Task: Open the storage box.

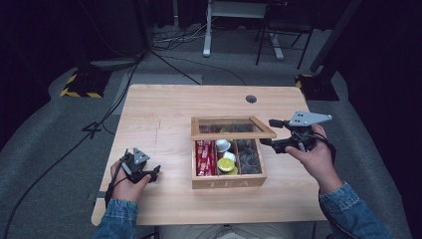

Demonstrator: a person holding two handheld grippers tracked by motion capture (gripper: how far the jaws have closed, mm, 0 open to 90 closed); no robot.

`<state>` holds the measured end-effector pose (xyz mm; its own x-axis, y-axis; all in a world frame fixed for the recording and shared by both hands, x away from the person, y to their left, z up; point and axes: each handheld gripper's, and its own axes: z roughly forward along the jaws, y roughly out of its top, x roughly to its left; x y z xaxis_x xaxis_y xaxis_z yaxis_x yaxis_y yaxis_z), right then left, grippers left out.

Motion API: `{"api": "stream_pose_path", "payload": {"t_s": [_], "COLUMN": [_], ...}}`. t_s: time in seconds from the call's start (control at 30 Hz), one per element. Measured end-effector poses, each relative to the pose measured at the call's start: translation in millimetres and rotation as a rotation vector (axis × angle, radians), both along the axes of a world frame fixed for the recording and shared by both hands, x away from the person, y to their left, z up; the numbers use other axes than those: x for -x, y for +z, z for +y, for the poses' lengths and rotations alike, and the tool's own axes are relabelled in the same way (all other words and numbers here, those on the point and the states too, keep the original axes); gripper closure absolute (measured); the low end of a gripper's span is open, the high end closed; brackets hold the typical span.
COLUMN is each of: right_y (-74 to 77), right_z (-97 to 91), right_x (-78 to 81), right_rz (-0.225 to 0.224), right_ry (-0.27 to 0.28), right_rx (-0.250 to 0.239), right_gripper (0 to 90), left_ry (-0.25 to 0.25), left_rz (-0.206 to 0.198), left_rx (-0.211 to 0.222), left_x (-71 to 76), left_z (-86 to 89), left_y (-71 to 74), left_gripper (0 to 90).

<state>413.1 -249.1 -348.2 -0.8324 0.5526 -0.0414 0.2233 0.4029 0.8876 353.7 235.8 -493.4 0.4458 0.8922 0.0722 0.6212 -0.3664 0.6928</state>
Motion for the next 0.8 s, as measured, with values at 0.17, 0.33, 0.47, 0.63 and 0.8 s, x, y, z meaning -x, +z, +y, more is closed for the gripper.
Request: {"api": "stream_pose_path", "payload": {"t_s": [0.17,0.33,0.47,0.63,0.8], "right_y": [10.0,18.1,24.7,27.8,33.9], "right_z": [2.6,3.8,4.9,4.1,6.2], "right_x": [-10.0,-19.8,-28.1,-40.1,-49.8], "right_rz": [0.004,0.012,0.009,0.029,0.019], "right_ry": [0.003,-0.002,-0.005,-0.012,-0.017], "right_rx": [0.010,-0.007,-0.009,-0.065,-0.077], "right_gripper": [26.2,27.2,27.4,30.0,33.5], "left_ry": [0.019,0.009,0.019,0.016,0.020], "left_rz": [-0.003,0.007,0.016,0.033,0.034], "left_rx": [-0.004,0.006,0.045,0.096,0.098], "left_x": [-2.6,-5.5,-6.5,-8.9,-12.2], "left_z": [6.7,5.4,5.9,9.3,8.9], "left_y": [-3.4,-6.1,-7.8,-10.2,-10.3], "left_gripper": [26.4,26.5,26.2,25.9,24.0]}}
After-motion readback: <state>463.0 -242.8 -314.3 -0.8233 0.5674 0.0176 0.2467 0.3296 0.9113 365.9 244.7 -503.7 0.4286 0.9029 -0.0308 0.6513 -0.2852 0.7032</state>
